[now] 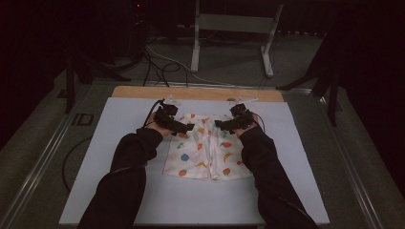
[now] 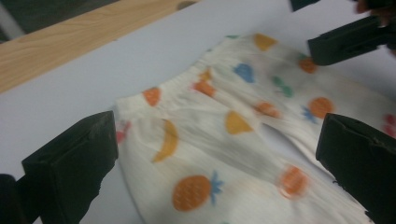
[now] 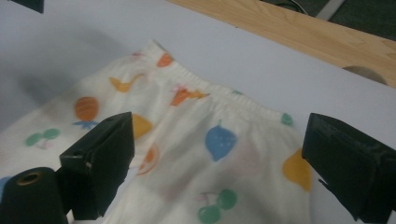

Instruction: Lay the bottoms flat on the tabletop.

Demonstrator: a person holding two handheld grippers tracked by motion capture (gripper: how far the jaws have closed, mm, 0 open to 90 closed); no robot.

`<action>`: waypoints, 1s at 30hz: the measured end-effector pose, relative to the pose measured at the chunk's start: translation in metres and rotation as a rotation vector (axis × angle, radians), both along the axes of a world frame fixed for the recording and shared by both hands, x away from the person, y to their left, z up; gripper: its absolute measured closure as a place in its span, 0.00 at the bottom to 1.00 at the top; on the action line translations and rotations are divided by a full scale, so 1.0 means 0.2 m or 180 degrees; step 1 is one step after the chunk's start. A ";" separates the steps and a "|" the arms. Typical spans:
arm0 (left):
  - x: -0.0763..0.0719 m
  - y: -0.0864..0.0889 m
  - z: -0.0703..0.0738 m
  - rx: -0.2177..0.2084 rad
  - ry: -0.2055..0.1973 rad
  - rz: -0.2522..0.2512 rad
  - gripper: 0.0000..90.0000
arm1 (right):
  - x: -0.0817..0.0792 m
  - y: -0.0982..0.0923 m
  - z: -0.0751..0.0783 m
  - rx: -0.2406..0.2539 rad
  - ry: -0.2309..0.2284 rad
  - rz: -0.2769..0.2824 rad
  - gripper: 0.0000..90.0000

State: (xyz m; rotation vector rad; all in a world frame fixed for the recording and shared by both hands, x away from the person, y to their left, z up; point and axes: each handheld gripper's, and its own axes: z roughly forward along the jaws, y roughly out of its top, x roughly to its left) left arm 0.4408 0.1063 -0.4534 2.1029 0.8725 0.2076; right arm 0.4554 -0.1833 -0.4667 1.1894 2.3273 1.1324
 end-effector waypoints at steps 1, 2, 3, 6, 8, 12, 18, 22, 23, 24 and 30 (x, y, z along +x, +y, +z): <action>0.00 0.00 0.00 0.0000 0.0000 0.0000 0.00 | 0.00 0.00 0.00 0.0000 0.0000 0.0000 0.11; -0.06 0.03 0.01 0.0058 -0.0029 -0.0098 0.00 | -0.05 0.00 0.00 -0.0013 0.0005 0.0073 0.11; -0.07 0.05 0.01 0.0038 -0.0019 -0.0111 0.00 | -0.06 0.01 0.00 -0.0020 0.0015 0.0097 0.11; -0.12 0.09 0.02 0.0057 -0.0033 -0.0168 0.00 | -0.10 0.01 0.01 0.0001 -0.0015 0.0165 0.10; -0.15 0.11 0.02 0.0045 -0.0023 -0.0195 0.00 | -0.14 0.01 0.02 -0.0001 -0.0021 0.0229 0.10; -0.21 0.16 0.01 0.0033 -0.0035 -0.0257 0.00 | -0.21 0.00 0.02 -0.0034 -0.0087 0.0274 0.10; -0.32 0.21 -0.02 0.0039 -0.0025 -0.0341 0.00 | -0.32 -0.01 0.01 -0.0034 -0.0084 0.0408 0.10; -0.39 0.22 -0.05 0.0027 -0.0001 -0.0417 0.00 | -0.40 -0.02 0.01 -0.0014 -0.0129 0.0523 0.10; -0.41 0.22 -0.05 0.0030 -0.0004 -0.0442 0.00 | -0.43 -0.02 0.01 0.0000 -0.0144 0.0562 0.10; -0.43 0.22 -0.06 0.0026 -0.0018 -0.0471 0.00 | -0.45 -0.01 0.01 0.0040 -0.0139 0.0582 0.10; -0.56 0.20 -0.09 -0.0022 -0.0032 -0.0641 0.00 | -0.61 0.00 -0.03 0.0153 -0.0181 0.0793 0.10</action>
